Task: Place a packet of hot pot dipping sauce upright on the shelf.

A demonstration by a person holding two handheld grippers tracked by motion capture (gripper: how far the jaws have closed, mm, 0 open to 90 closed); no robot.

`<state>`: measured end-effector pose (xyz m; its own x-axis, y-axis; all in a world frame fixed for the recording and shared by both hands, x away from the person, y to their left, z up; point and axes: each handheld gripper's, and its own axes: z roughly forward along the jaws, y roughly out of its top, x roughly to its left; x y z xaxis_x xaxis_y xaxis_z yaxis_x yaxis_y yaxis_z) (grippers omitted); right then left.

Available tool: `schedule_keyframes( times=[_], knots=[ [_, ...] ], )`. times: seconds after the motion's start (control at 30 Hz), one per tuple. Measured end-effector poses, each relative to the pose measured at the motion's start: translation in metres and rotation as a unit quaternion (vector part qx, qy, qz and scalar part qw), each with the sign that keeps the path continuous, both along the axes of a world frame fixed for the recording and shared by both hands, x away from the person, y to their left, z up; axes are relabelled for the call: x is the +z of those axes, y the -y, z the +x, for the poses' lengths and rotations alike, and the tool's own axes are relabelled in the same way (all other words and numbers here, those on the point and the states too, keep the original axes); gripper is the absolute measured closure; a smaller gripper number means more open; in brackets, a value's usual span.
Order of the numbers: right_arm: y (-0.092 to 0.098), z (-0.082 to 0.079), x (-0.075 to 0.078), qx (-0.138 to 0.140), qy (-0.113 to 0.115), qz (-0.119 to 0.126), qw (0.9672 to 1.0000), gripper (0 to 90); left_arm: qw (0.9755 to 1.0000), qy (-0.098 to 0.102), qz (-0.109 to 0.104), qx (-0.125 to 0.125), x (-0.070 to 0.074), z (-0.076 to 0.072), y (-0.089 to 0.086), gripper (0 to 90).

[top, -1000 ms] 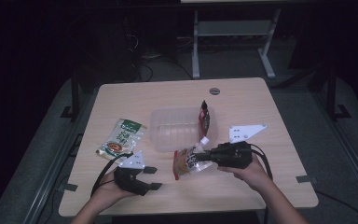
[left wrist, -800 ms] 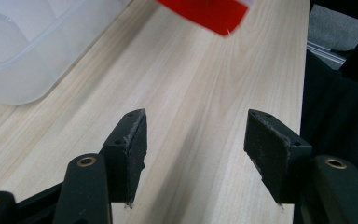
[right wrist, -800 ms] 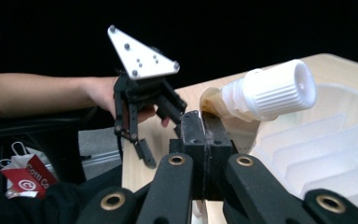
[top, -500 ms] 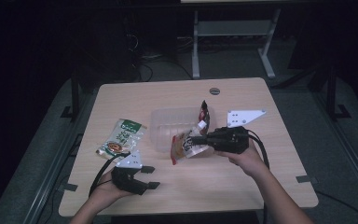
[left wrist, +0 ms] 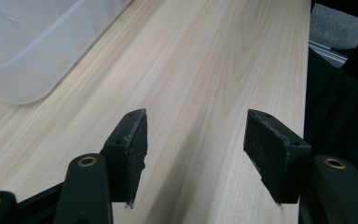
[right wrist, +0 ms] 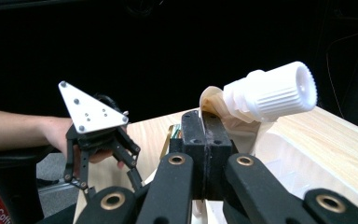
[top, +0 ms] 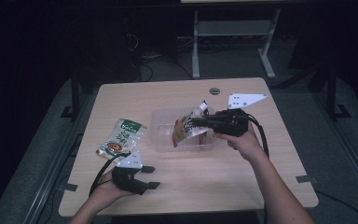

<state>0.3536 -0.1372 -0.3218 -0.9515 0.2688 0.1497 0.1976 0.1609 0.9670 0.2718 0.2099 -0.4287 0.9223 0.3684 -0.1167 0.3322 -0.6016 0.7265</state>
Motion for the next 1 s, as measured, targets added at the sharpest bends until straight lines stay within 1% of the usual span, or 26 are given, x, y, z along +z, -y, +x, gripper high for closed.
schedule_keyframes(
  times=[0.13, 0.2, 0.27, 0.37, 0.53, 0.67, 0.8, 0.93, 1.0],
  knots=[
    [-0.004, 0.010, -0.003, -0.004, -0.004, -0.004, 1.0000, 90.0, 1.0000, 0.000, -0.001, 0.001, -0.001, 0.000, 0.000, 39.2],
    [-0.007, 0.017, -0.008, -0.012, -0.007, -0.014, 0.9998, 90.0, 1.0000, -0.001, -0.003, 0.002, -0.001, 0.000, 0.000, 39.2],
    [-0.009, 0.021, -0.011, -0.015, -0.012, -0.019, 0.9996, 90.0, 1.0000, -0.001, -0.002, 0.001, -0.001, 0.000, -0.001, 39.2],
    [-0.012, 0.029, -0.019, -0.025, -0.018, -0.034, 0.9989, 90.0, 1.0000, -0.005, -0.005, 0.003, -0.001, -0.001, 0.000, 39.2],
    [-0.011, 0.034, -0.027, -0.036, -0.026, -0.052, 0.9977, 90.0, 1.0000, -0.004, -0.004, 0.002, -0.002, 0.000, 0.000, 39.2],
    [-0.009, 0.037, -0.029, -0.040, -0.029, -0.050, 0.9975, 90.0, 1.0000, -0.007, -0.004, 0.002, -0.002, -0.001, 0.000, 39.2],
    [-0.011, 0.037, -0.028, -0.036, -0.028, -0.043, 0.9980, 90.0, 1.0000, -0.007, -0.003, 0.002, -0.002, -0.001, 0.001, 39.2],
    [-0.016, 0.040, -0.028, -0.035, -0.026, -0.041, 0.9982, 90.0, 1.0000, -0.004, -0.004, 0.002, -0.002, 0.000, 0.000, 39.2],
    [-0.019, 0.041, -0.030, -0.035, -0.029, -0.048, 0.9978, 90.0, 1.0000, -0.004, -0.005, 0.002, -0.002, 0.000, 0.000, 39.3]
  ],
)
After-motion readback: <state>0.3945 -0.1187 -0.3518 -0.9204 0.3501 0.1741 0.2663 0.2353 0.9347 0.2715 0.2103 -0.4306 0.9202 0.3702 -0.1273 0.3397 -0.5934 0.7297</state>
